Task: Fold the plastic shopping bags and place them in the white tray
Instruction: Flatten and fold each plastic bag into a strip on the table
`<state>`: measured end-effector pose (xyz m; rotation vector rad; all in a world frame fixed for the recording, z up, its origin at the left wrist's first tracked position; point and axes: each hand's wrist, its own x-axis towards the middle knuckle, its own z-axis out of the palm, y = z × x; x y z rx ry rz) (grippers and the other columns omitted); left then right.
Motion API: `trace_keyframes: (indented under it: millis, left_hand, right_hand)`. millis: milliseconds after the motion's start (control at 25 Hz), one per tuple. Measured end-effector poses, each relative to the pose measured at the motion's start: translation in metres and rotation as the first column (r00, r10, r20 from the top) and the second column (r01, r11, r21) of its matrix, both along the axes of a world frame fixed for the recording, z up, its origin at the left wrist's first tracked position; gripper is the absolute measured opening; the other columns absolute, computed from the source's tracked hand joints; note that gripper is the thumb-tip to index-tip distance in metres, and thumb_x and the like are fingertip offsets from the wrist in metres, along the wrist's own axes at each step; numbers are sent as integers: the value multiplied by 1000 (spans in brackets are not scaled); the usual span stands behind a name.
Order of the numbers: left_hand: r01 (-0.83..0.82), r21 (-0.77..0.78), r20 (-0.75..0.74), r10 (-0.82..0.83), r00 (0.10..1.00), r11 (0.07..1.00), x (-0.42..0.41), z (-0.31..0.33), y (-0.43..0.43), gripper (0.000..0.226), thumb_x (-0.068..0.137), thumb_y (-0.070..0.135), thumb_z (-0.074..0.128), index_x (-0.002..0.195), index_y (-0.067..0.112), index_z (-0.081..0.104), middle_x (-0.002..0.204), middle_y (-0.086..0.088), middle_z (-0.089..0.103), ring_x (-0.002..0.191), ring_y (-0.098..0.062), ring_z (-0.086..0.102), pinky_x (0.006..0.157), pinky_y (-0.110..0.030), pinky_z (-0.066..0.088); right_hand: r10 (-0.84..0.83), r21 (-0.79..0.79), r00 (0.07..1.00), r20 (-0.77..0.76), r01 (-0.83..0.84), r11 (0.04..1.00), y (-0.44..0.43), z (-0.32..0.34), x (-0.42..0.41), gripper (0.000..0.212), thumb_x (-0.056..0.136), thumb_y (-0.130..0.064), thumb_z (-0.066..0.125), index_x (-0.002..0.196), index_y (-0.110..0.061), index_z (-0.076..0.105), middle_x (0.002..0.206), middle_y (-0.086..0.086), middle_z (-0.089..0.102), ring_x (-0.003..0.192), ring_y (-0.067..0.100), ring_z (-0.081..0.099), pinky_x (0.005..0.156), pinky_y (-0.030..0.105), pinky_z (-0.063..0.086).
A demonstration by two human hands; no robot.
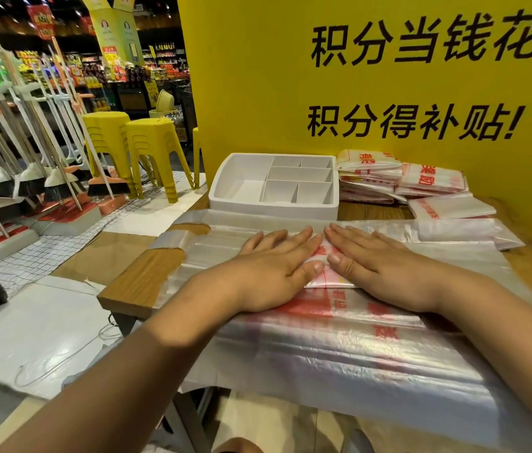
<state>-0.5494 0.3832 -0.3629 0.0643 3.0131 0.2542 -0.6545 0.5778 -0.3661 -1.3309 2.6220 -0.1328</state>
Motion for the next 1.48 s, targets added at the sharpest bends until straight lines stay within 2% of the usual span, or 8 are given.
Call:
trace_keyframes:
  millis: [160, 320, 480, 680, 840, 1000, 1200, 1480]
  left_hand:
    - [-5, -20, -2, 5, 1000, 1000, 1, -1, 1, 59, 101, 61, 12, 157, 44, -1, 165, 22, -6, 152, -10, -6, 123, -42, -9]
    - [-30, -94, -96, 21, 995, 995, 3, 10, 5, 61, 100, 63, 16, 155, 40, 24, 160, 8, 27, 149, -17, 13, 123, -47, -2]
    - [-74, -206, -300, 9, 954, 976, 22, 20, 15, 49, 104, 50, 22, 134, 33, 57, 109, 5, 48, 116, -17, 39, 116, -43, 19]
    - [-11, 88, -455, 50, 889, 996, 26, 4, 19, 23, 100, 42, 47, 104, 28, 64, 105, 10, 50, 107, -13, 41, 98, -37, 38]
    - [-56, 228, -320, 130, 938, 972, 17, 1, 17, 21, 97, 47, 52, 113, 32, 52, 122, 6, 58, 117, -16, 49, 103, -40, 42]
    - [-90, 189, -149, 120, 982, 978, 16, 3, 23, 54, 100, 58, 37, 146, 30, 38, 152, 2, 43, 143, -20, 32, 119, -45, 23]
    - [-65, 151, 22, 63, 998, 986, 18, 9, 9, 58, 103, 57, 28, 157, 43, 11, 166, 18, 0, 152, -4, -5, 123, -39, -9]
    - [-66, 126, 73, 57, 996, 990, 14, 9, 3, 61, 102, 56, 36, 156, 47, 10, 166, 19, -1, 152, -6, -5, 124, -40, -7]
  right_hand:
    - [0, -83, 1000, -24, -2, 997, 0, -5, 0, 73, 91, -70, 12, 156, -41, -2, 160, -25, -6, 148, -3, -10, 124, 32, -5]
    - [8, -395, 998, -70, -35, 918, 7, -10, -5, 62, 93, -66, 36, 147, -36, 44, 152, -19, 38, 143, 3, 29, 120, 34, 25]
    - [-84, -556, 984, -160, -20, 831, 13, -8, -11, 38, 92, -55, 50, 114, -31, 69, 119, -15, 60, 117, 9, 52, 101, 32, 41]
    - [-109, -514, 984, -141, 21, 857, 14, -7, -8, 52, 82, -73, 50, 117, -40, 69, 117, -19, 53, 118, 5, 46, 103, 36, 40]
    - [-81, -483, 982, -173, -13, 875, 14, -6, -7, 52, 87, -69, 44, 123, -38, 66, 119, -18, 56, 119, 7, 47, 104, 39, 42]
    - [1, -408, 998, -61, -25, 913, 16, -6, -8, 57, 91, -66, 39, 139, -39, 52, 142, -20, 50, 134, 0, 38, 116, 36, 32]
    - [48, -254, 989, 140, -11, 967, 27, 2, -15, 65, 83, -74, 40, 145, -58, 31, 156, -34, 22, 146, -8, 12, 124, 32, 12]
    - [-37, -309, 963, 267, 122, 943, 32, 4, -19, 81, 75, -65, 61, 149, -50, 32, 149, -29, 34, 135, -4, 35, 112, 19, 27]
